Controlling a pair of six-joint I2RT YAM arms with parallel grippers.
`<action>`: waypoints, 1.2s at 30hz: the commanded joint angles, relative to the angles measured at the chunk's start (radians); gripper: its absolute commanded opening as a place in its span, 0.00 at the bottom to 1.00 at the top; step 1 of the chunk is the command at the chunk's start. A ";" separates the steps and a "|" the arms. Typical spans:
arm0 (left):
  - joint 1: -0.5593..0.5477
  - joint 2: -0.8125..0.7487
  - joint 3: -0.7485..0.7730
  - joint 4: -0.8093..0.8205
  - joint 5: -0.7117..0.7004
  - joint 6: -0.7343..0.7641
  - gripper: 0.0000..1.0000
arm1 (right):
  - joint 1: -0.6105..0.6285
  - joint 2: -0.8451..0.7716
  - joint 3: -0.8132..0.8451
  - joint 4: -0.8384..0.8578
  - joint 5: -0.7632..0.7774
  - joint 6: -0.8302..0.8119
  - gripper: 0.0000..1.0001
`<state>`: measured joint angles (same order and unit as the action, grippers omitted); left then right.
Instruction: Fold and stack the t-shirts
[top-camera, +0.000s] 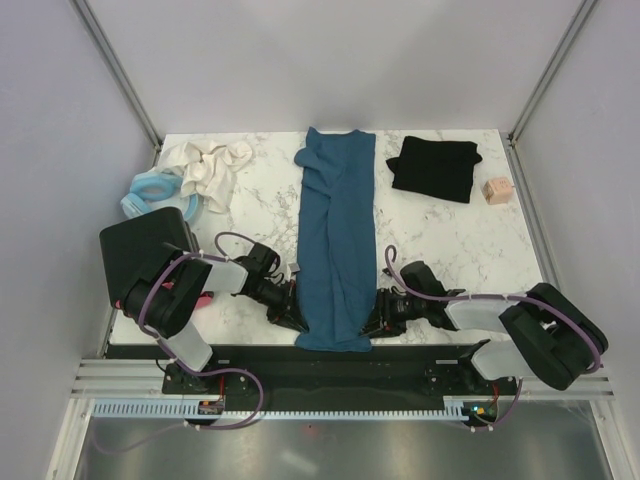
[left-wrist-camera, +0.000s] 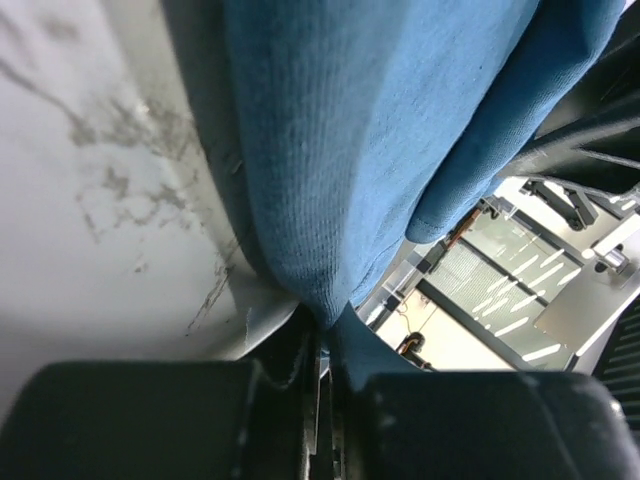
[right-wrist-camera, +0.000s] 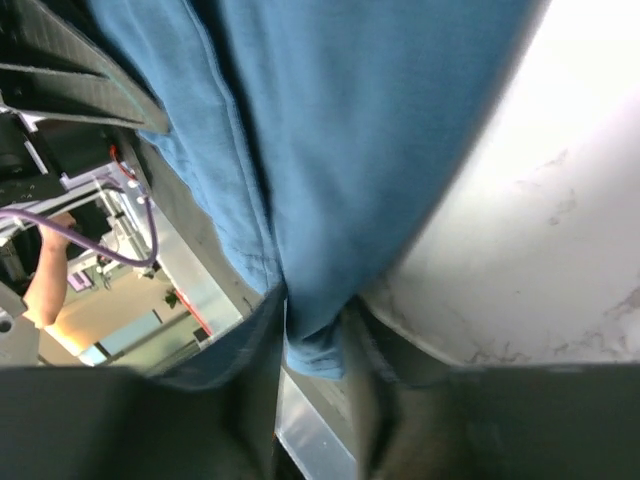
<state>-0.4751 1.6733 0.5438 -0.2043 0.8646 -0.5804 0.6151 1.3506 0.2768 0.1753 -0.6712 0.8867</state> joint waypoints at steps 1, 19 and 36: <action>-0.023 0.068 -0.041 -0.086 -0.092 -0.070 0.07 | 0.012 0.053 -0.025 -0.053 0.065 -0.043 0.29; -0.025 -0.049 -0.004 -0.104 -0.050 -0.073 0.02 | 0.014 -0.021 0.119 -0.298 0.105 -0.138 0.00; -0.020 -0.146 0.304 -0.293 -0.055 -0.053 0.02 | 0.014 -0.001 0.507 -0.615 0.162 -0.278 0.00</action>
<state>-0.4961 1.5406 0.7563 -0.4278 0.8165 -0.6270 0.6262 1.3262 0.6758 -0.3546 -0.5426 0.6857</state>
